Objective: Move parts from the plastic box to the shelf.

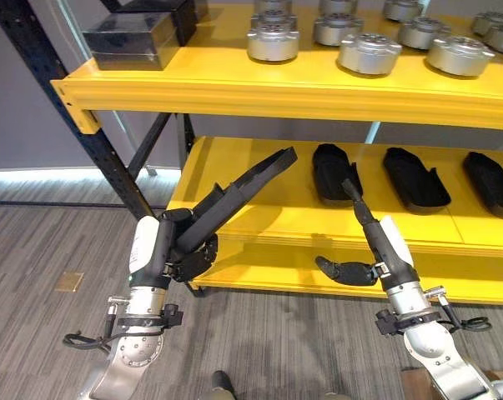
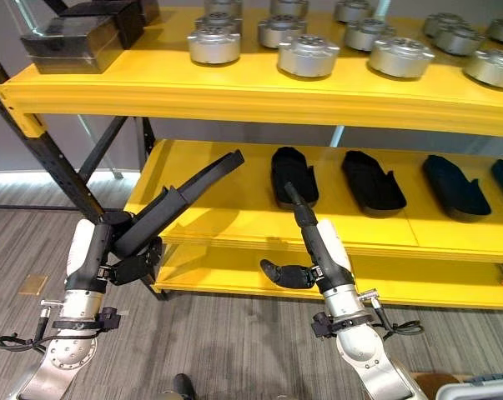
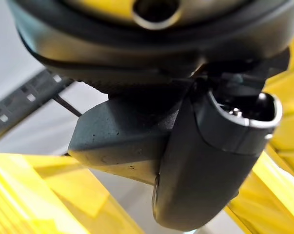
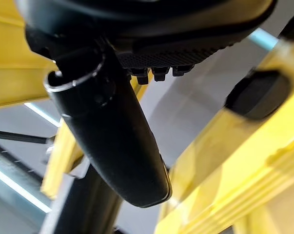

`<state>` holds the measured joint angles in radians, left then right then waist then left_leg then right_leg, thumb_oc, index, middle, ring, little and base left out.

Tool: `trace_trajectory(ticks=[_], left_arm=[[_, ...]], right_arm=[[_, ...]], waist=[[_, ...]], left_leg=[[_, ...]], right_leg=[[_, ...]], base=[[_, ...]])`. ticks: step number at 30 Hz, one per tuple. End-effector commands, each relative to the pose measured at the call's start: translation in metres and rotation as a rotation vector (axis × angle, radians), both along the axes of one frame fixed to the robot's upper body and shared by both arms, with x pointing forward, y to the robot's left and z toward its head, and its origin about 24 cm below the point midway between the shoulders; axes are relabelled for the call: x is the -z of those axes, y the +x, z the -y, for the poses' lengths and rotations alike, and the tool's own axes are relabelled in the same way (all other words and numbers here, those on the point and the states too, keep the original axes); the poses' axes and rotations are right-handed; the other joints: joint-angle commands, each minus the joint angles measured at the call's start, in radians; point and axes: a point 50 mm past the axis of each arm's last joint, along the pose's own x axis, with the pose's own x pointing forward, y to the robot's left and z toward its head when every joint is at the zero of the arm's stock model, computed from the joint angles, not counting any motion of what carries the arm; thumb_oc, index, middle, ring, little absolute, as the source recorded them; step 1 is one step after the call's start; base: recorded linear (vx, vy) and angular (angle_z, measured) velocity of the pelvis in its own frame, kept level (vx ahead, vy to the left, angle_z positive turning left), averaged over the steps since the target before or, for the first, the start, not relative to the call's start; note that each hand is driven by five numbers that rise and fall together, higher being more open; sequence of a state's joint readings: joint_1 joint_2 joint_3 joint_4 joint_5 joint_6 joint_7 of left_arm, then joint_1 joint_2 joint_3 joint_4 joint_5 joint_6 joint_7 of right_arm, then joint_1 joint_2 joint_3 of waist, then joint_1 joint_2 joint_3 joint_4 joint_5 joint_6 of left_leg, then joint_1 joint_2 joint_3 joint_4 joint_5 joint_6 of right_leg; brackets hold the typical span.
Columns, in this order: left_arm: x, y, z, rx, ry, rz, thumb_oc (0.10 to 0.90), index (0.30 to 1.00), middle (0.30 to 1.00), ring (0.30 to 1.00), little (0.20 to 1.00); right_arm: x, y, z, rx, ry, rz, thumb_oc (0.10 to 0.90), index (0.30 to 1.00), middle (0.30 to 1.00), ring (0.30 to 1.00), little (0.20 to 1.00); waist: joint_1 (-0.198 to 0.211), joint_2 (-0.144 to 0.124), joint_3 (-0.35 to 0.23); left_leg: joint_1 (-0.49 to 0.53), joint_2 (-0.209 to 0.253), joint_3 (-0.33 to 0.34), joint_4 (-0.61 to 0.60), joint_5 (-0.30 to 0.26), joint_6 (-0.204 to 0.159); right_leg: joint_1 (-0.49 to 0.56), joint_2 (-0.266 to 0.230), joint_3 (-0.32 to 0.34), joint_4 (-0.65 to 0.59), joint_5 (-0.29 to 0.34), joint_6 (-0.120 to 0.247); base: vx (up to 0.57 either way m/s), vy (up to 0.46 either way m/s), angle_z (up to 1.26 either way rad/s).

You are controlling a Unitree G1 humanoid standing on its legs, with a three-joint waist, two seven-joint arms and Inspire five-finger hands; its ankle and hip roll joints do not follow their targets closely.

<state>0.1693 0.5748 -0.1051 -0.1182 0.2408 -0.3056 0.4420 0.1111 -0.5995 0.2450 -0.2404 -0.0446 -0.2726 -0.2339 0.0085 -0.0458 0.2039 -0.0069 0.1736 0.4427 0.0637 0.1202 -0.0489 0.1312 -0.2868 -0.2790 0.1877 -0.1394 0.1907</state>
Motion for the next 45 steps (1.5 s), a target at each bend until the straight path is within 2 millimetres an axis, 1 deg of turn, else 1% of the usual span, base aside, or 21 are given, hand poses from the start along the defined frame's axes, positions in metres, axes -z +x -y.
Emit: trace_trajectory(ticks=[1,4,9,10,11,13,14,15,16,17,18,20,21,22,24,25,28,34,38,43,45], left_arm=[[-0.068,0.007,0.011,0.083,-0.064,0.363,0.400,0.300,0.300,0.300,0.300],[-0.067,0.006,0.011,0.070,-0.066,0.396,0.400,0.300,0.300,0.300,0.300],[-0.069,0.010,0.010,0.105,-0.062,0.378,0.400,0.300,0.300,0.300,0.300],[-0.070,0.011,0.009,0.120,-0.057,0.369,0.400,0.300,0.300,0.300,0.300],[-0.071,0.012,0.009,0.121,-0.054,0.370,0.400,0.300,0.300,0.300,0.300],[-0.073,0.014,0.006,0.109,-0.055,0.349,0.400,0.300,0.300,0.300,0.300],[-0.073,0.014,0.006,0.109,-0.056,0.349,0.400,0.300,0.300,0.300,0.300],[-0.070,0.013,0.000,0.058,-0.108,0.331,0.400,0.300,0.300,0.300,0.300],[-0.069,0.012,-0.003,0.034,-0.121,0.325,0.400,0.300,0.300,0.300,0.300],[-0.069,0.011,-0.006,0.025,-0.132,0.319,0.400,0.300,0.300,0.300,0.300],[-0.069,0.011,-0.006,0.029,-0.133,0.317,0.400,0.300,0.300,0.300,0.300],[-0.072,0.014,-0.001,0.043,-0.125,0.329,0.400,0.300,0.300,0.300,0.300],[-0.073,0.016,0.006,0.050,-0.108,0.338,0.400,0.300,0.300,0.300,0.300],[-0.073,0.016,0.009,0.047,-0.096,0.344,0.400,0.300,0.300,0.300,0.300],[-0.072,0.015,0.012,0.046,-0.088,0.345,0.400,0.300,0.300,0.300,0.300],[-0.071,0.013,0.012,0.055,-0.095,0.340,0.400,0.300,0.300,0.300,0.300],[-0.069,0.007,0.009,0.068,-0.104,0.328,0.400,0.300,0.300,0.300,0.300],[-0.071,-0.008,0.000,0.069,-0.064,0.348,0.400,0.300,0.300,0.300,0.300],[-0.071,-0.011,0.002,0.114,-0.072,0.354,0.400,0.300,0.300,0.300,0.300],[-0.075,-0.011,0.001,0.083,-0.064,0.414,0.400,0.300,0.300,0.300,0.300],[-0.083,-0.009,0.005,0.072,0.029,0.495,0.400,0.300,0.300,0.300,0.300]], right_arm=[[-0.060,0.007,-0.009,-0.067,0.117,0.308,0.900,1.000,1.000,1.000,1.000],[-0.068,0.009,-0.023,-0.125,0.098,0.327,0.900,1.000,1.000,1.000,1.000],[-0.070,0.016,-0.022,-0.087,0.080,0.296,0.900,1.000,1.000,1.000,1.000],[-0.074,0.017,-0.013,-0.053,0.073,0.304,0.900,1.000,1.000,1.000,1.000],[-0.075,0.017,-0.012,-0.050,0.072,0.306,0.900,1.000,1.000,1.000,1.000],[-0.076,0.018,-0.007,-0.044,0.113,0.282,0.900,1.000,1.000,1.000,1.000],[-0.077,0.018,-0.007,-0.044,0.113,0.282,0.900,1.000,1.000,1.000,1.000],[-0.072,0.020,-0.005,-0.118,0.302,0.164,0.900,1.000,1.000,1.000,1.000],[-0.068,0.018,-0.006,-0.151,0.346,0.139,0.900,1.000,1.000,1.000,1.000],[-0.066,0.013,-0.009,-0.179,0.370,0.144,0.900,1.000,1.000,1.000,1.000],[-0.065,0.011,-0.010,-0.194,0.372,0.149,0.900,1.000,1.000,1.000,1.000],[-0.069,0.009,-0.015,-0.222,0.368,0.167,0.900,1.000,1.000,1.000,1.000],[-0.070,0.009,-0.023,-0.237,0.354,0.181,0.900,1.000,1.000,1.000,1.000],[-0.072,0.009,-0.027,-0.248,0.348,0.180,0.900,1.000,1.000,1.000,1.000],[-0.071,0.007,-0.030,-0.245,0.336,0.174,0.900,1.000,1.000,1.000,1.000],[-0.067,0.003,-0.028,-0.237,0.324,0.162,0.900,1.000,1.000,1.000,1.000],[-0.063,0.001,-0.022,-0.212,0.303,0.134,0.900,1.000,1.000,1.000,1.000],[-0.053,-0.001,-0.004,-0.180,0.262,0.062,0.900,1.000,1.000,1.000,1.000],[-0.056,-0.003,0.007,-0.107,0.328,0.101,0.900,1.000,1.000,1.000,1.000],[-0.065,-0.005,0.010,-0.059,0.348,0.182,0.900,1.000,1.000,1.000,1.000],[-0.073,-0.006,0.011,-0.039,0.367,0.227,0.900,1.000,1.000,1.000,1.000]], waist=[[-0.006,0.014,-0.002],[0.008,0.011,0.002],[0.026,0.005,-0.013],[0.028,-0.001,-0.022],[0.028,-0.001,-0.022],[0.024,0.006,-0.018],[0.025,0.004,-0.019],[0.016,0.007,-0.011],[0.011,0.005,-0.009],[0.006,-0.008,-0.005],[0.003,-0.011,-0.001],[-0.001,-0.037,0.013],[-0.008,-0.053,0.031],[-0.016,-0.055,0.046],[-0.021,-0.046,0.058],[-0.027,-0.051,0.056],[-0.026,-0.045,0.052],[-0.039,-0.032,0.054],[-0.061,-0.026,0.048],[-0.088,-0.012,0.043],[-0.108,0.006,0.039]], left_leg=[[-0.061,0.048,-0.067,0.143,-0.158,-0.032],[-0.071,0.053,-0.055,0.167,-0.173,-0.019],[-0.075,0.034,-0.036,0.175,-0.196,0.021],[-0.044,-0.008,-0.049,0.149,-0.220,0.044],[-0.039,-0.018,-0.050,0.143,-0.225,0.053],[-0.022,-0.044,-0.043,0.126,-0.234,0.096],[-0.023,-0.047,-0.040,0.125,-0.234,0.098],[0.009,-0.072,-0.052,0.107,-0.252,0.113],[0.029,-0.079,-0.048,0.099,-0.258,0.106],[0.047,-0.079,-0.037,0.101,-0.274,0.092],[0.051,-0.073,-0.034,0.107,-0.284,0.085],[0.068,-0.061,-0.016,0.121,-0.329,0.058],[0.069,-0.048,0.007,0.142,-0.343,0.051],[0.080,-0.038,0.012,0.148,-0.360,0.041],[0.080,-0.021,0.005,0.156,-0.367,0.031],[0.070,-0.024,-0.008,0.169,-0.365,0.030],[0.071,-0.011,-0.001,0.182,-0.356,0.021],[0.091,0.059,0.009,0.191,-0.340,-0.007],[0.121,0.106,0.037,0.155,-0.309,-0.030],[0.135,0.124,0.055,0.131,-0.297,-0.042],[0.148,0.122,0.049,0.127,-0.318,-0.046]], right_leg=[[-0.025,0.091,-0.056,0.070,-0.062,-0.087],[-0.016,0.086,-0.063,0.077,-0.074,-0.088],[-0.009,0.099,-0.097,0.169,-0.141,-0.091],[-0.050,0.074,-0.105,0.334,-0.127,-0.051],[-0.069,0.062,-0.105,0.380,-0.117,-0.044],[-0.169,0.030,-0.108,0.560,-0.046,-0.032],[-0.175,0.026,-0.105,0.565,-0.047,-0.031],[-0.259,0.004,-0.087,0.621,-0.006,-0.022],[-0.275,-0.003,-0.090,0.575,0.000,-0.031],[-0.278,-0.025,-0.108,0.422,0.036,-0.036],[-0.275,-0.032,-0.117,0.354,0.056,-0.037],[-0.298,-0.098,-0.139,0.176,0.137,0.000],[-0.318,-0.132,-0.145,0.068,0.280,0.020],[-0.343,-0.154,-0.124,0.028,0.336,0.041],[-0.339,-0.141,-0.086,-0.007,0.314,0.053],[-0.321,-0.130,-0.065,-0.030,0.309,0.051],[-0.300,-0.111,-0.094,-0.009,0.260,0.040],[-0.305,-0.091,-0.115,0.096,0.145,0.015],[-0.327,-0.080,-0.117,0.134,0.121,-0.001],[-0.354,-0.073,-0.106,0.162,0.107,-0.007],[-0.381,-0.073,-0.076,0.203,0.082,0.006]], base=[[0.07,0.048,0.09],[0.09,0.082,-0.01],[0.15,0.175,-0.01],[0.21,0.238,0.00],[0.22,0.291,-0.10],[0.04,0.175,-0.20],[0.08,0.113,-0.15],[0.16,0.017,-0.13],[0.23,-0.114,-0.31],[0.18,-0.247,-0.44],[0.18,-0.321,-0.41],[0.13,-0.415,-0.06],[0.11,-0.492,0.12],[0.13,-0.418,0.12],[0.20,-0.324,0.20],[0.25,-0.315,0.42],[0.19,-0.237,0.67],[0.15,-0.211,0.26],[0.11,-0.163,0.06],[0.07,-0.099,0.08],[0.08,-0.084,-0.04]])
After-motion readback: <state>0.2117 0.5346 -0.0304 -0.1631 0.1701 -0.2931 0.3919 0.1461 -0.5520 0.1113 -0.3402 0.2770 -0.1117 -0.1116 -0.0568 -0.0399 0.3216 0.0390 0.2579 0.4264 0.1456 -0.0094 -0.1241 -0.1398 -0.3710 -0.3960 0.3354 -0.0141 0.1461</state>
